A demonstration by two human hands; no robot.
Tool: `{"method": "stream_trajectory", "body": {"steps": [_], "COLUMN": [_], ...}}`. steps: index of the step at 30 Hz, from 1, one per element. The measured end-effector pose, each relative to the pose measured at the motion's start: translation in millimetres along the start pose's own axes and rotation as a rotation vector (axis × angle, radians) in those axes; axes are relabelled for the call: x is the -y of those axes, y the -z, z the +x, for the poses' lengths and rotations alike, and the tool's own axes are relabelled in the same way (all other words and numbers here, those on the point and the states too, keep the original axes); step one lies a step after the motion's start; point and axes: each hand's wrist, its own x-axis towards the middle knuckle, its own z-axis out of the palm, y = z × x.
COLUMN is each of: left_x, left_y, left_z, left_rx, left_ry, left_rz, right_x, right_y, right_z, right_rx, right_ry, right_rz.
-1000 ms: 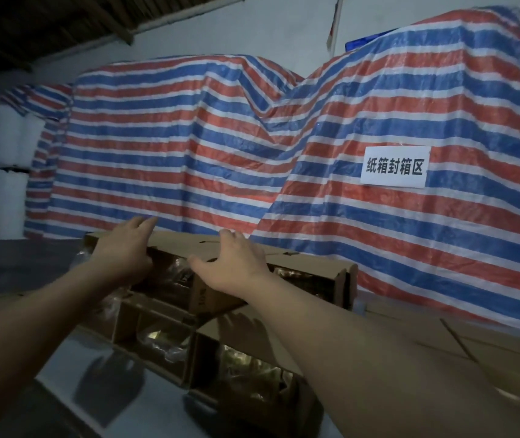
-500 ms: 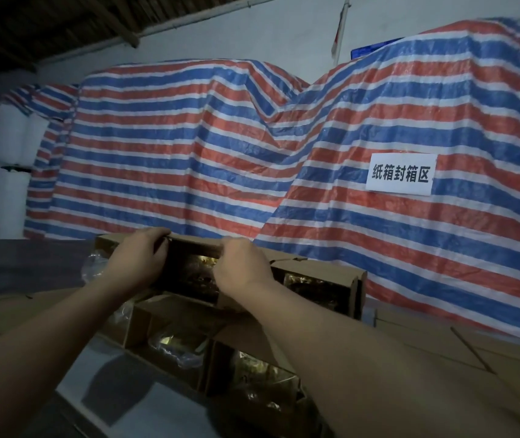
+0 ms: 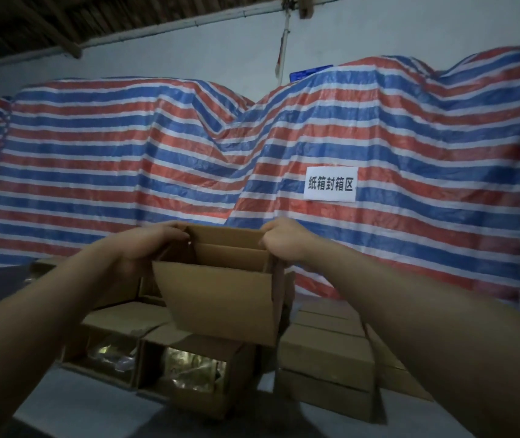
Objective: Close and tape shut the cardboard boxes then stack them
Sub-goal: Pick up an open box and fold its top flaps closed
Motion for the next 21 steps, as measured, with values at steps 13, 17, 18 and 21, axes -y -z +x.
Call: {"method": "stream_trajectory", "body": {"steps": [13, 17, 18, 21], "left_x": [0, 6, 9, 25], "left_y": [-244, -294, -304, -325], "left_z": [-41, -54, -57, -61], "left_rx": [0.222, 0.225, 0.213, 0.240], "left_ry": [0.161, 0.243, 0.273, 0.341], "left_rz": [-0.542, -0.520, -0.505, -0.501], "right_x": [-159, -209, -220, -247], "right_y": [142, 148, 145, 128], "right_z": [-142, -173, -179, -193], "right_rx": [0.113, 0.163, 0.150, 0.092], "right_ry": [-0.445, -0.542, -0.574, -0.673], "right_rz": [0.209, 0.305, 0.319, 0.375]}}
